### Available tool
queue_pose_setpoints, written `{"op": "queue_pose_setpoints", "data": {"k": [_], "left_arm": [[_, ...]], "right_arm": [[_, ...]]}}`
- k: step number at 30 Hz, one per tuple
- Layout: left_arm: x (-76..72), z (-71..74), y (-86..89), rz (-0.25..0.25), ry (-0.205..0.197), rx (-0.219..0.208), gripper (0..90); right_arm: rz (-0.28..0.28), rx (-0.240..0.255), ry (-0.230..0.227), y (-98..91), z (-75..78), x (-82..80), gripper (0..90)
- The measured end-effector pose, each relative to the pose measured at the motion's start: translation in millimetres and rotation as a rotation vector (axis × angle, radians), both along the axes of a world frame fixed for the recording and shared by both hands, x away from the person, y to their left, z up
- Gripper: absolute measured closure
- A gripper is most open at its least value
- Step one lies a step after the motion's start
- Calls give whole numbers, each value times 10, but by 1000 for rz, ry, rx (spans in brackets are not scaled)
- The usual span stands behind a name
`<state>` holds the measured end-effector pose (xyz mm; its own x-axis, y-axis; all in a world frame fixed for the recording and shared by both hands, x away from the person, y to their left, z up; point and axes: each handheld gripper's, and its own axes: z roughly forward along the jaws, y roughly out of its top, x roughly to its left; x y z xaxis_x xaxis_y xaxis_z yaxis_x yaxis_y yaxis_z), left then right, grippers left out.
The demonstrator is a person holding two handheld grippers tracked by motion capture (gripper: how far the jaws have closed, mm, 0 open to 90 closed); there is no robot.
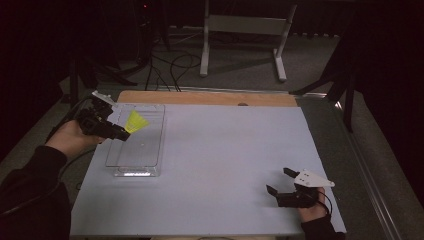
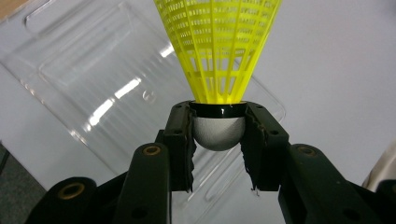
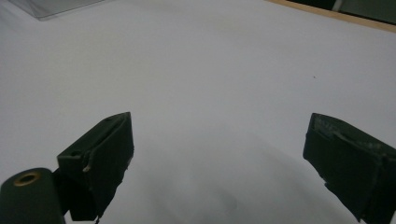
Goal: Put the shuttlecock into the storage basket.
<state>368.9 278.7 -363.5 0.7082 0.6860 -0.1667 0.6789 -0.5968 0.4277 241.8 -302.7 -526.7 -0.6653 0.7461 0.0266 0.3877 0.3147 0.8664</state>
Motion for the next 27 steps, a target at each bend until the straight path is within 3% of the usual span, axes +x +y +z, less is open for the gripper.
{"op": "queue_pose_setpoints", "data": {"k": [9, 18, 23, 25, 27], "left_arm": [[-115, -97, 203, 103, -8, 1, 661], [-192, -241, 224, 135, -10, -4, 660], [-249, -305, 203, 143, -16, 20, 660], [-293, -365, 169, 160, -13, 70, 659], [-299, -395, 180, 168, -8, 82, 659]], "right_arm": [[-1, -3, 1, -2, 2, -2, 88], [-1, -3, -1, -4, 4, -3, 88], [-2, -2, 2, -1, 6, -5, 88], [-1, -4, 2, -1, 9, -7, 88], [-1, -7, -5, -3, 12, -8, 88]]}}
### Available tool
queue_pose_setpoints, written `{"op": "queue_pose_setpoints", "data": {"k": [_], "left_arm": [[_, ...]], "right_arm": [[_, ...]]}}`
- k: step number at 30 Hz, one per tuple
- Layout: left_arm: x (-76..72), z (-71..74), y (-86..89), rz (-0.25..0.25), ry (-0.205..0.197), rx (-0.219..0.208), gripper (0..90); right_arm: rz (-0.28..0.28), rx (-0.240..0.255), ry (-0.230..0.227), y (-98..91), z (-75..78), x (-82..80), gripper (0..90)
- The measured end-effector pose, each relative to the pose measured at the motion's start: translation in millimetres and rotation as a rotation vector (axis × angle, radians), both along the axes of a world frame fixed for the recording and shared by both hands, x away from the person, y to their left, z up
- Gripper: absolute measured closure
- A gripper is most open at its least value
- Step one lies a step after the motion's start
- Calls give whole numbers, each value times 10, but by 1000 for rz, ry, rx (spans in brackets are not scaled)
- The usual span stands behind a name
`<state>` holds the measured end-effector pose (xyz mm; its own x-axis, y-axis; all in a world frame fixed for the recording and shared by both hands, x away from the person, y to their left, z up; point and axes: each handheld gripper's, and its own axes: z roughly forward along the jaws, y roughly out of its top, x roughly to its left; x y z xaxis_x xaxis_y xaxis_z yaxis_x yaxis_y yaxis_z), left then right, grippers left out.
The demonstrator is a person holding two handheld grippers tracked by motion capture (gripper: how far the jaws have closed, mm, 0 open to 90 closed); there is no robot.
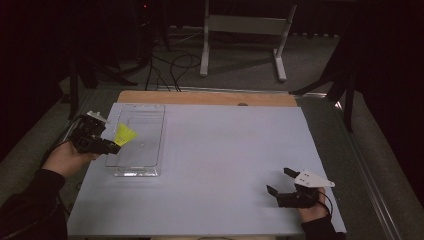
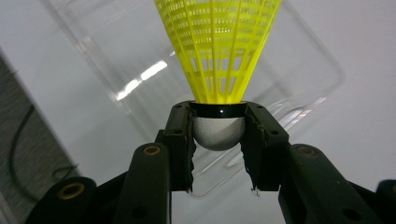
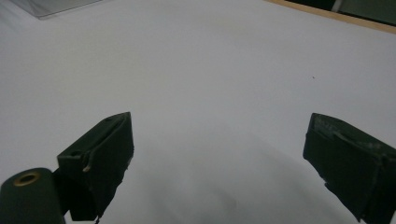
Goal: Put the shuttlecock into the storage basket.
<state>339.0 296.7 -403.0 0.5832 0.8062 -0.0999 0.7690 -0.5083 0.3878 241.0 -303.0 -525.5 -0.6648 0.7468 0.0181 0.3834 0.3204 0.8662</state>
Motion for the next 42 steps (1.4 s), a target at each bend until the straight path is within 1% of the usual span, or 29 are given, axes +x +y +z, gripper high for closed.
{"op": "queue_pose_setpoints", "data": {"k": [2, 4, 6, 7, 9, 13, 14, 18, 19, 20, 23, 26, 29, 33, 35, 36, 37, 40, 42], "left_arm": [[-4, -32, 12, 13, -3, 22, 659], [-5, -66, 30, 14, 0, 7, 659], [-7, -102, 39, 20, -7, 13, 658], [-6, -116, 46, 17, -3, 7, 658], [-8, -145, 52, 21, -5, 10, 658], [-10, -199, 69, 14, 10, 23, 658], [-9, -215, 80, 8, 14, 16, 658], [0, -247, 98, 10, 21, 10, 657], [17, -279, 110, 21, 39, 11, 657], [20, -295, 106, 12, 50, 12, 657], [26, -329, 87, 2, 65, 31, 657], [36, -342, 79, -1, 73, 29, 657], [51, -364, 51, -10, 86, 38, 657], [77, -380, 11, -25, 99, 68, 656], [90, -377, -5, -20, 97, 77, 656], [96, -373, -10, -26, 102, 83, 655], [103, -365, -14, -14, 96, 89, 654], [115, -332, -22, -7, 89, 88, 651], [116, -318, -24, -13, 88, 83, 648]], "right_arm": [[-1, 4, 1, -1, 1, -1, 88], [-1, 2, 3, -1, -1, 0, 88], [0, 4, 9, 4, -6, 2, 88], [3, 4, 9, 5, -8, 4, 88], [3, 3, 9, 8, -12, 5, 88], [4, 4, 10, 6, -14, 7, 88], [5, 4, 12, 5, -13, 6, 88], [3, 5, 15, 8, -15, 5, 88], [2, 5, 13, 7, -15, 7, 88], [2, 3, 9, 5, -15, 8, 88], [0, 4, 8, 1, -12, 7, 88], [1, 3, 8, 2, -13, 8, 88], [1, 4, 8, 3, -13, 7, 88], [0, 5, 10, -1, -14, 7, 88], [0, 5, 11, -1, -16, 9, 88], [0, 5, 11, -1, -16, 9, 88], [0, 5, 11, -1, -15, 8, 88], [0, 6, 11, -1, -13, 7, 88], [1, 5, 13, -3, -15, 9, 88]]}}
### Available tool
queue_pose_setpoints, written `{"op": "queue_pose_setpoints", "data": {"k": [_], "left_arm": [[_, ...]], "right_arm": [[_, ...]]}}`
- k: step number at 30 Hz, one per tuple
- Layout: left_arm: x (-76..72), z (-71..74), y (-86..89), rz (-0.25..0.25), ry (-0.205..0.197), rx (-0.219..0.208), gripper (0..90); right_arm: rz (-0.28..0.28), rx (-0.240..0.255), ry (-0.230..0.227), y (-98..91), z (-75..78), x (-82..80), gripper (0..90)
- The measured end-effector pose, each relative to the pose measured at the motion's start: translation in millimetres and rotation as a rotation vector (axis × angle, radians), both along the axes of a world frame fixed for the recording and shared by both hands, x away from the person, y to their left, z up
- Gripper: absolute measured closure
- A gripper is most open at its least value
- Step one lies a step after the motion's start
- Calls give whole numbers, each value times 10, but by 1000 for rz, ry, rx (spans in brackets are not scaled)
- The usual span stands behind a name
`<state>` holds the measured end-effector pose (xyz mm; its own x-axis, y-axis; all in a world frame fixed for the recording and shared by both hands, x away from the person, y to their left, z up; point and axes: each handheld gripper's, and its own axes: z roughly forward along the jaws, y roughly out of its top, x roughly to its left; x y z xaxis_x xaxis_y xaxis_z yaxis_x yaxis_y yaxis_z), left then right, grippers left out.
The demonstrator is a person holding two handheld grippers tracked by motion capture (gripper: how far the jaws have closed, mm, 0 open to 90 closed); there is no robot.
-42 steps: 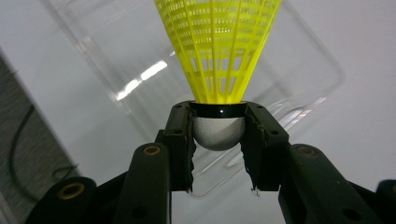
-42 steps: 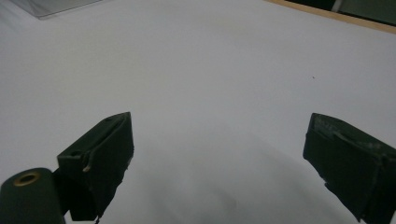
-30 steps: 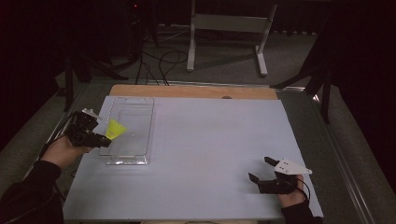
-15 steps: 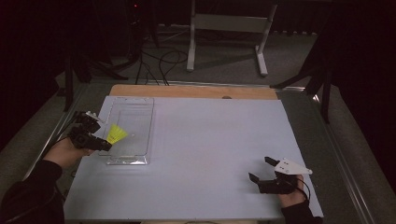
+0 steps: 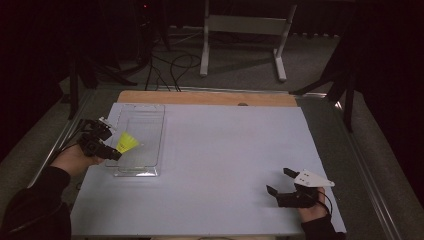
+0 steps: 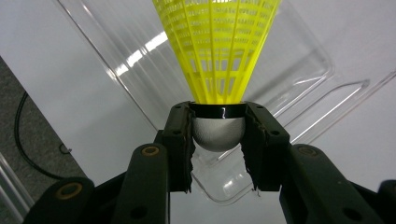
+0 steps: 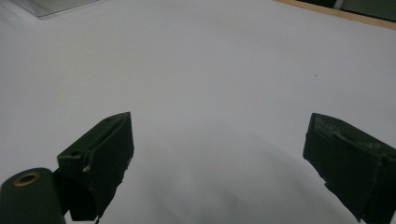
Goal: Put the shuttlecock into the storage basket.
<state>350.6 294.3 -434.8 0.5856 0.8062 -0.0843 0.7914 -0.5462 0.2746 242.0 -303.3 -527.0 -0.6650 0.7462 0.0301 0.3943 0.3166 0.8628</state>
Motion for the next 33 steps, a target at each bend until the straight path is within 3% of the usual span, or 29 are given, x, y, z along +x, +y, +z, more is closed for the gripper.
{"op": "queue_pose_setpoints", "data": {"k": [3, 6, 13, 18, 22, 25, 30, 31, 33], "left_arm": [[7, 26, -16, 4, 10, 13, 633], [7, 35, -37, 3, 10, 26, 468], [9, 74, -100, -8, -5, 39, 278], [16, 108, -126, 5, -8, 12, 173], [9, 136, -153, -20, -9, -7, 129], [19, 177, -158, -32, -1, -50, 12], [27, 209, -198, -51, -20, -60, 1], [22, 211, -235, -68, -47, -38, 0], [31, 208, -257, -78, -43, -42, 0]], "right_arm": [[-1, 1, -1, 1, 0, 0, 88], [-1, 1, -1, 1, 1, 0, 88], [0, 1, 1, 0, 0, 1, 88], [-1, 1, 1, -2, -1, 1, 88], [0, 1, 1, 3, -3, 1, 88], [-1, 3, 2, 2, -2, 1, 88], [-1, 2, 1, 0, -3, 2, 88], [-1, 3, 0, 1, -1, 1, 88], [0, 6, 1, -1, -4, 2, 88]]}}
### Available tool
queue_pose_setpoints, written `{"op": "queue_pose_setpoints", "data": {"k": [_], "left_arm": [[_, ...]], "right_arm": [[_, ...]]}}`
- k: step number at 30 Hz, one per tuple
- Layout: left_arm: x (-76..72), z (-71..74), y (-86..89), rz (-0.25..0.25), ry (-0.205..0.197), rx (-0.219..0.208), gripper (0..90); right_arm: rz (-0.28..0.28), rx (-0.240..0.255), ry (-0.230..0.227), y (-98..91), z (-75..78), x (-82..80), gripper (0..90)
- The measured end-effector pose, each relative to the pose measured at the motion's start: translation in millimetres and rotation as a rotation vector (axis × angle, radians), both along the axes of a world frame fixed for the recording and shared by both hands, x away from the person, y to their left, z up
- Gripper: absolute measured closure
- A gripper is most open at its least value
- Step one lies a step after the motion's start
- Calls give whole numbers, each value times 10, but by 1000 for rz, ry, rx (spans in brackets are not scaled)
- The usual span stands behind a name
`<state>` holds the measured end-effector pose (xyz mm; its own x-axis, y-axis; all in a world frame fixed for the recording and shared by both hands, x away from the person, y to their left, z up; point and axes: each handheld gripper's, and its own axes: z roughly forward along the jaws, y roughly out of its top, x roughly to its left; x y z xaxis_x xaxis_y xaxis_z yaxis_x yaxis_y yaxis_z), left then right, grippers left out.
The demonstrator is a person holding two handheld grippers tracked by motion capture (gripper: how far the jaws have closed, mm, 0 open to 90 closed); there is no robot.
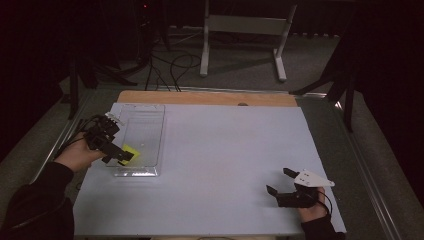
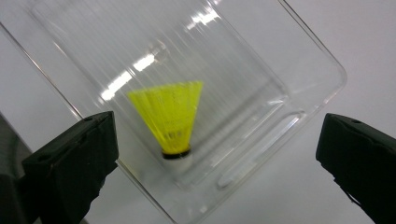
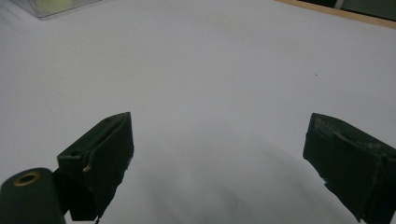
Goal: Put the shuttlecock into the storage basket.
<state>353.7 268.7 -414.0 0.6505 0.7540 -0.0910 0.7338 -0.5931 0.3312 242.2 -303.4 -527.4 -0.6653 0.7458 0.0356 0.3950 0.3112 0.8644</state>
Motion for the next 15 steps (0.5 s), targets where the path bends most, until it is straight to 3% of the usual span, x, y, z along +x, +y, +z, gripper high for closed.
{"op": "queue_pose_setpoints", "data": {"k": [4, 9, 15], "left_arm": [[9, 1, -25, -24, -69, -3, 0], [40, 1, -68, -39, -104, 1, 0], [57, 60, -114, -57, -128, -58, 1]], "right_arm": [[-1, 1, 0, -2, 0, 0, 88], [-2, 2, 4, -4, -1, 0, 88], [-2, 0, 4, -5, -3, 2, 88]]}}
